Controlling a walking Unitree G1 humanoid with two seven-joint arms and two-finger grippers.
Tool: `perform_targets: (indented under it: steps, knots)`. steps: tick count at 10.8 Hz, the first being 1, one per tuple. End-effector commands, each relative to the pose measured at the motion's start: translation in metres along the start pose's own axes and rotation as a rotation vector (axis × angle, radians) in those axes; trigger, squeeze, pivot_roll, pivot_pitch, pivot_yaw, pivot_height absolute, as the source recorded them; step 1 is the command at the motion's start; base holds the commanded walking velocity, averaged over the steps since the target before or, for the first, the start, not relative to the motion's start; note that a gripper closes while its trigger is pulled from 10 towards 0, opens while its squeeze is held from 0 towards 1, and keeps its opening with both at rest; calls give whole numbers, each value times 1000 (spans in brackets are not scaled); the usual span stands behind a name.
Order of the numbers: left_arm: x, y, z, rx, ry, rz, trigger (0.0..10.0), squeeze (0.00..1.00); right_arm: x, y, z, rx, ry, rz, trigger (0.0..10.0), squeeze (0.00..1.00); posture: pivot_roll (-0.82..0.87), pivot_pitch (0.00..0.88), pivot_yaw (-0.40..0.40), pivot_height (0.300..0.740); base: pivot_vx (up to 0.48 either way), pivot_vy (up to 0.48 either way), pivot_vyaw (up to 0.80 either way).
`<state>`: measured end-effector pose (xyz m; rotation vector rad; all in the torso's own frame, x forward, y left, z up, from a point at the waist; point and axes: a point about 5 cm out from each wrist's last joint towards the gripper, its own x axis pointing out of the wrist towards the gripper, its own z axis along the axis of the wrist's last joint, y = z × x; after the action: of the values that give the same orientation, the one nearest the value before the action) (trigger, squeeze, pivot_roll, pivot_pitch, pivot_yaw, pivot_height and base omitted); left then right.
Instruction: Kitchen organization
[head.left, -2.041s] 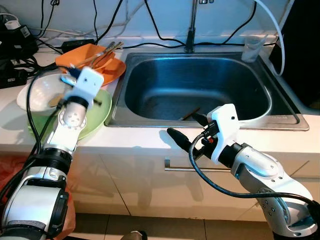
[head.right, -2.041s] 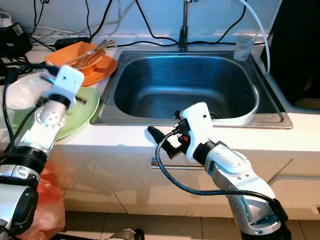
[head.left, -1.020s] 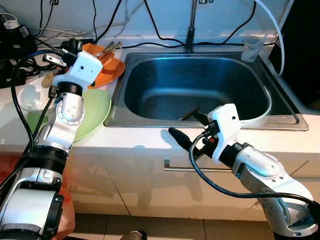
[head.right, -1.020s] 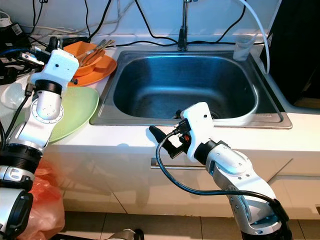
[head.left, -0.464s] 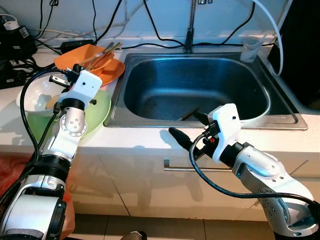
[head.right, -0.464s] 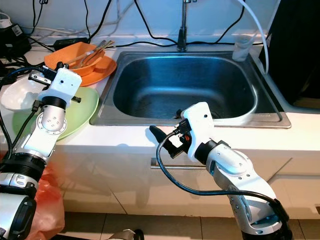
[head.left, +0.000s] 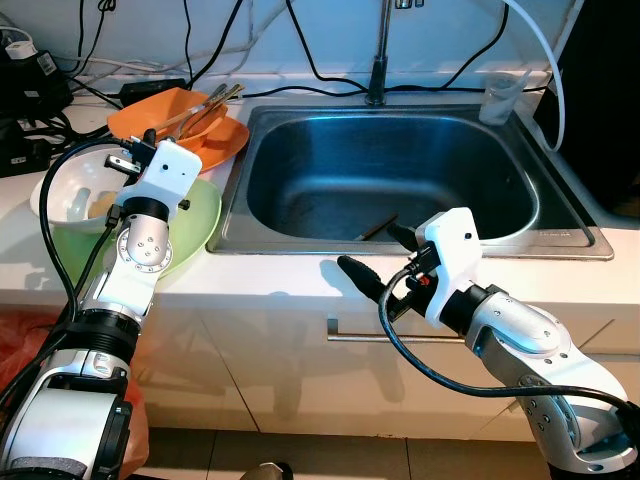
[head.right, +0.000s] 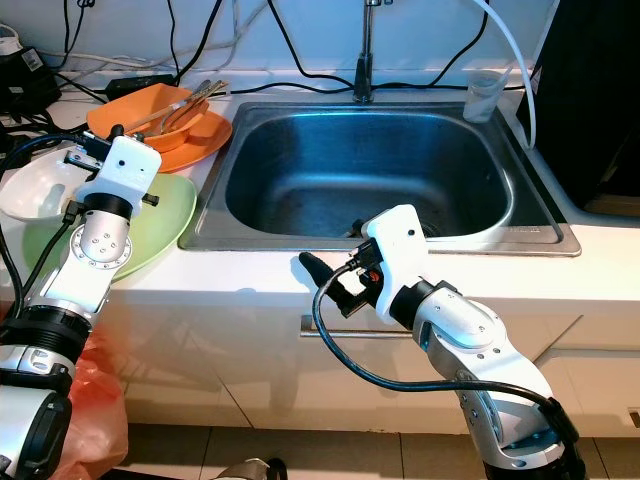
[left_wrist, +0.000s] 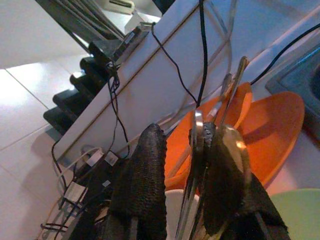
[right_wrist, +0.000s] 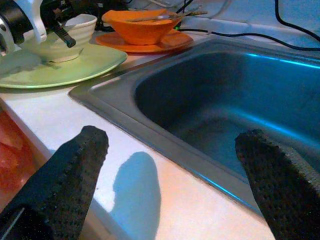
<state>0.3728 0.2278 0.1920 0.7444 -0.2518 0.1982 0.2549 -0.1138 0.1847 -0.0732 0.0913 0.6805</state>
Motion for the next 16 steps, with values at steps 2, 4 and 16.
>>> perform_targets:
  steps: [2,4,16]
  knots:
    - [0,1,-4,-29,27,-12,10000,1000,0,0,-3,-1,8,3,10000,0,18,37,61,740,0,0,0]
    - [3,-3,0,-87,71,-54,10000,1000,0,0,-3,-3,9,4,10000,0,21,36,60,740,0,0,0]
    - [-11,11,24,-94,38,-72,10000,224,1,0,-3,0,9,12,10000,0,46,41,54,740,0,0,0]
